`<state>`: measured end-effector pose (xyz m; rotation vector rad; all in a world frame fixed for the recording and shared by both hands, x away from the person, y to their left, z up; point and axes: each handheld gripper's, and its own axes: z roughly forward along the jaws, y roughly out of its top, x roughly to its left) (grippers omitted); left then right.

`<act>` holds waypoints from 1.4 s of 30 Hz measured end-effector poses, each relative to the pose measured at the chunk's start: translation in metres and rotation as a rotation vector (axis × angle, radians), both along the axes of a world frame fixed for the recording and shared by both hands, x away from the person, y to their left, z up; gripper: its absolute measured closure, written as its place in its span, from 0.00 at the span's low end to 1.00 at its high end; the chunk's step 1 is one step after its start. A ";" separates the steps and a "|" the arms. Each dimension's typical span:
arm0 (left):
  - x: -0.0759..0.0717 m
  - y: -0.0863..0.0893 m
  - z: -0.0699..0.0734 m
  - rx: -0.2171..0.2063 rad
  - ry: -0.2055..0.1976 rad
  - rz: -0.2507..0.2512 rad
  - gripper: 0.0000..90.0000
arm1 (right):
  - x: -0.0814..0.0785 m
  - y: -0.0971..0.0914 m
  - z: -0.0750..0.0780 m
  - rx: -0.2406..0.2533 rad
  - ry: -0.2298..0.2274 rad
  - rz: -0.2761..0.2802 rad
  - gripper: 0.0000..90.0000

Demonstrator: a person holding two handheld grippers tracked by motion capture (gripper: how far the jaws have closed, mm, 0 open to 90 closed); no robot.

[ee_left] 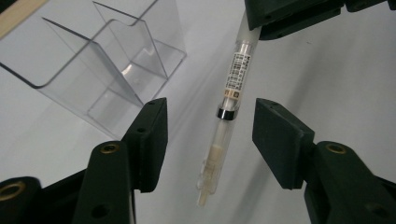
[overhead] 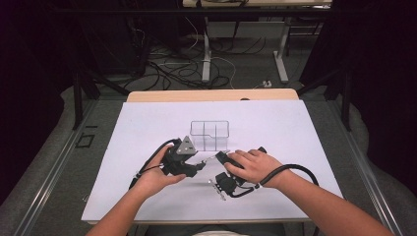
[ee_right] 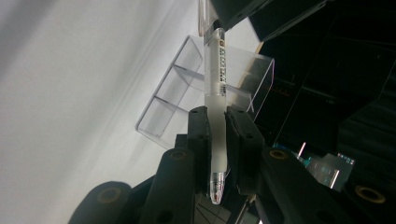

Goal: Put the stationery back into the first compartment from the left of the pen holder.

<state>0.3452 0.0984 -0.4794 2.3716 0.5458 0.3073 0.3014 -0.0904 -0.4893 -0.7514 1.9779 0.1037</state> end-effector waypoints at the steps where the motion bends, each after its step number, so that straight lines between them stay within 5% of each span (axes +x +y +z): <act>1: 0.000 -0.001 -0.001 0.008 0.007 -0.004 0.53 | -0.001 0.002 0.000 -0.009 -0.009 0.021 0.89; 25: -0.009 -0.019 -0.008 0.128 0.061 -0.127 0.84 | -0.020 0.012 -0.014 -0.061 -0.022 0.117 0.90; 42: -0.005 -0.016 -0.008 0.125 0.089 -0.098 0.88 | -0.018 0.014 -0.015 -0.038 -0.009 0.121 0.84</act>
